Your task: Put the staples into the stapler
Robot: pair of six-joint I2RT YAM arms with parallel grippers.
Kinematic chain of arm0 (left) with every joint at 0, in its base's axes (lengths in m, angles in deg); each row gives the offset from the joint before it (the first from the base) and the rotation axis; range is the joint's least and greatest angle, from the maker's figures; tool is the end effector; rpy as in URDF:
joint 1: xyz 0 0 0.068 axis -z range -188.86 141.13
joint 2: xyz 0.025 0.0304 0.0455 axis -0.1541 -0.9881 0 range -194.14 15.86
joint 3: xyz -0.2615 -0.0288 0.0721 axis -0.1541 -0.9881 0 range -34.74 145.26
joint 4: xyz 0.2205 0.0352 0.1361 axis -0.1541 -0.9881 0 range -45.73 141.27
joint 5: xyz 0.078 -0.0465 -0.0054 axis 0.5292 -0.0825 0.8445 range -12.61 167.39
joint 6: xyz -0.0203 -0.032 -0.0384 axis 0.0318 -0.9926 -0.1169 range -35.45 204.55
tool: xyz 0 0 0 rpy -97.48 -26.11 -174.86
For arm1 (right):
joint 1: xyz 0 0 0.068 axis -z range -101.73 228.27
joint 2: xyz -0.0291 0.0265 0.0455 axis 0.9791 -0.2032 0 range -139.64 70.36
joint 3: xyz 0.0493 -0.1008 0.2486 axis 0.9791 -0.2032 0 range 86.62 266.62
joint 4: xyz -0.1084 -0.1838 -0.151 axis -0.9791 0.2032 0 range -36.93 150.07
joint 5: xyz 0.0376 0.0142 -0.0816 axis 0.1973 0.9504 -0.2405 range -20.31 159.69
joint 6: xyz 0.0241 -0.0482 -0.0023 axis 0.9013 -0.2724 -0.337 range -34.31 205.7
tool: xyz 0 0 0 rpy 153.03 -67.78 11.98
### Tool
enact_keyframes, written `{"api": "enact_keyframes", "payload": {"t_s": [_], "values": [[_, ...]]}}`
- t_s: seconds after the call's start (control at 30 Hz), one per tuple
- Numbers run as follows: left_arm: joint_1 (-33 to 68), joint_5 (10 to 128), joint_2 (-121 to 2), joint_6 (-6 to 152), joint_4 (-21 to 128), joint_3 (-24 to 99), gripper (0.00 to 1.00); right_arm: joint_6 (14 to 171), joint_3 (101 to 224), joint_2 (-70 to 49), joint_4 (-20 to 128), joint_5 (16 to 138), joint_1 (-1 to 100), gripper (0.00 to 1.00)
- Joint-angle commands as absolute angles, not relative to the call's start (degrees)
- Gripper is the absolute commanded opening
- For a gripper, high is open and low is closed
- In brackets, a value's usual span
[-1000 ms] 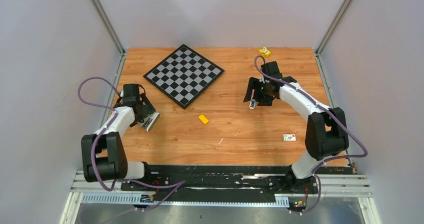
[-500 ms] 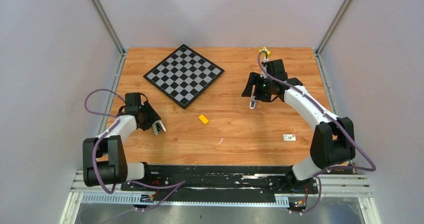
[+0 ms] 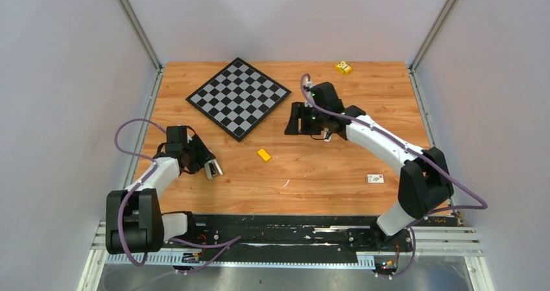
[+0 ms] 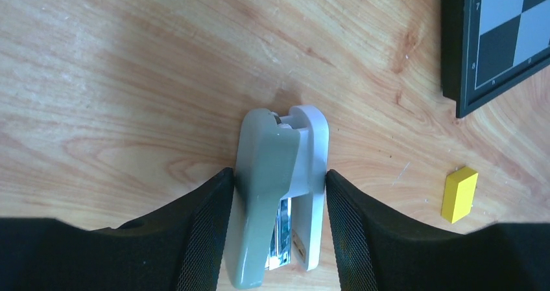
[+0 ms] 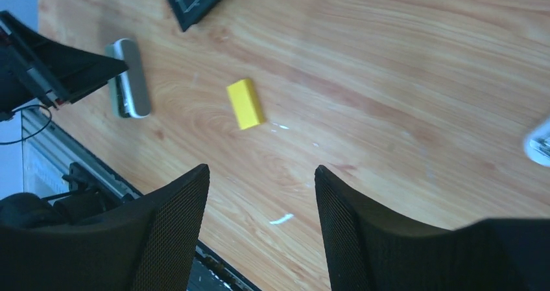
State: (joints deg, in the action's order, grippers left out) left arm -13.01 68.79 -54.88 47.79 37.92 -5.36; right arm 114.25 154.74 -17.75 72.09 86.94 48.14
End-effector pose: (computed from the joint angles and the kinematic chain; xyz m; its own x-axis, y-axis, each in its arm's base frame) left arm 0.2194 0.0106 0.1567 -0.6610 -0.6412 -0.3898 -0.4754 0.7597 -0.4436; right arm 0.2939 0.1829 0.2820 -0.8027 0.0619 -0.5932 -0.3359 0.7749 0.5354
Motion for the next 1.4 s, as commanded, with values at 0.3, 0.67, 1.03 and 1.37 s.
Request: {"api": "enact_keyframes", "payload": {"t_s": [0.3, 0.67, 1.03, 1.37], "values": [[-14.28, 70.47, -46.74, 49.83, 28.41, -0.56, 0.58, 115.79, 170.54, -36.56, 64.26, 79.34, 25.72, 0.55], [-15.49, 78.60, -40.53, 54.94, 21.51, 3.30, 0.64, 113.96, 181.20, -49.80, 63.26, 77.64, 17.77, 0.50], [-16.50, 75.13, -41.61, 53.43, 23.51, 1.71, 0.66, 112.93, 189.59, -59.05, 66.23, 77.49, 15.40, 0.39], [-16.55, 72.86, -43.16, 52.77, 25.53, -0.52, 0.65, 110.89, 193.80, -63.95, 70.34, 75.01, 14.58, 0.31]]}}
